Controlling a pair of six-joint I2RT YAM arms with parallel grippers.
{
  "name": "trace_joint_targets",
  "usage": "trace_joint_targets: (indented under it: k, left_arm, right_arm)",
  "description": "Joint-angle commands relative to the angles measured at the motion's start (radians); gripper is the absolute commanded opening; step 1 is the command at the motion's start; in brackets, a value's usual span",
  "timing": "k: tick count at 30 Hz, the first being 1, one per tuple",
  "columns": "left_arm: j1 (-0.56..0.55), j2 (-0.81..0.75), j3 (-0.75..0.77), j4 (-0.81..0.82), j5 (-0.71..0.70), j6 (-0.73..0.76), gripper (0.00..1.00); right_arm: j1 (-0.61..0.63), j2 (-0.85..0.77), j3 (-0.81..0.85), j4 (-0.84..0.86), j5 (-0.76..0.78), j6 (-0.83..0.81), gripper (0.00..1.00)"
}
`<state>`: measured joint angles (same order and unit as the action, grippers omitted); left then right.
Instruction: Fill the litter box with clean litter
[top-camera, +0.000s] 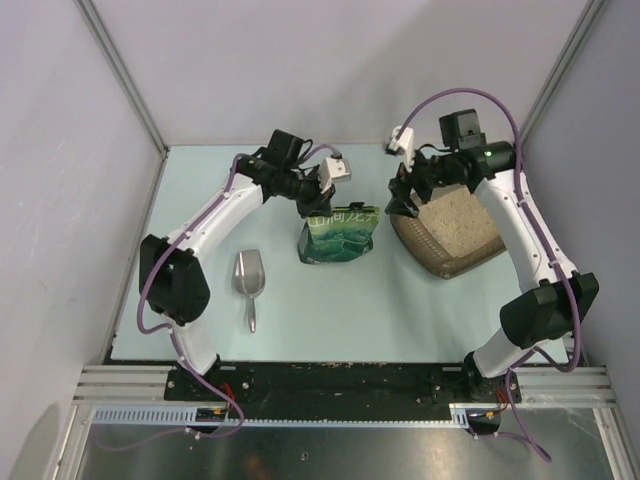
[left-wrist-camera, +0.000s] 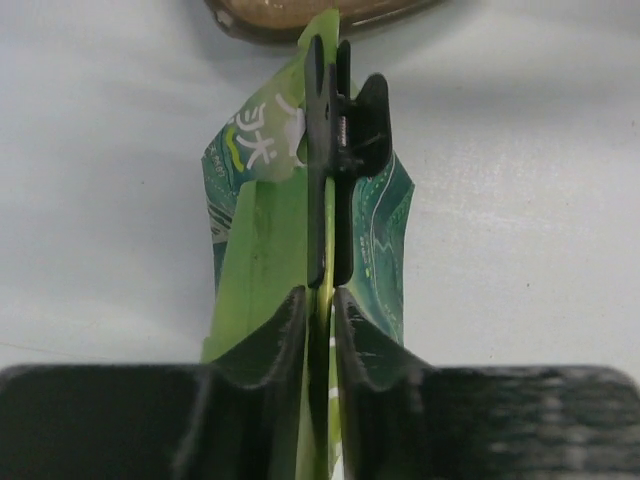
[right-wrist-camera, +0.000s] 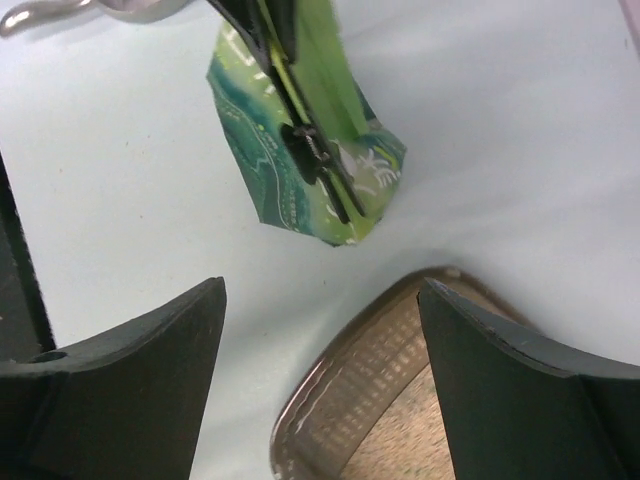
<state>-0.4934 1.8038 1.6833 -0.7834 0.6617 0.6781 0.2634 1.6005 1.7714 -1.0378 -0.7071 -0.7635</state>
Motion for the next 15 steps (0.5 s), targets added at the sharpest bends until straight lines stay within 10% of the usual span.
trace_joint_targets:
  k: [1,9,15]
  left_arm:
    - [0.012,-0.102,-0.025,0.062,-0.022,-0.055,0.37]
    - [0.133,-0.325,-0.189,0.131,-0.068,-0.260,0.99]
    - [0.193,-0.445,-0.370,0.196,-0.134,-0.359,1.00]
  right_arm:
    - [0.091,0.015,0.010,0.036,0.044,-0.177,0.80]
    - [0.194,0.142,0.103,-0.005,0.120,-0.193,0.68]
    - [0.223,0.182,0.108,-0.004,0.132,-0.253,0.75]
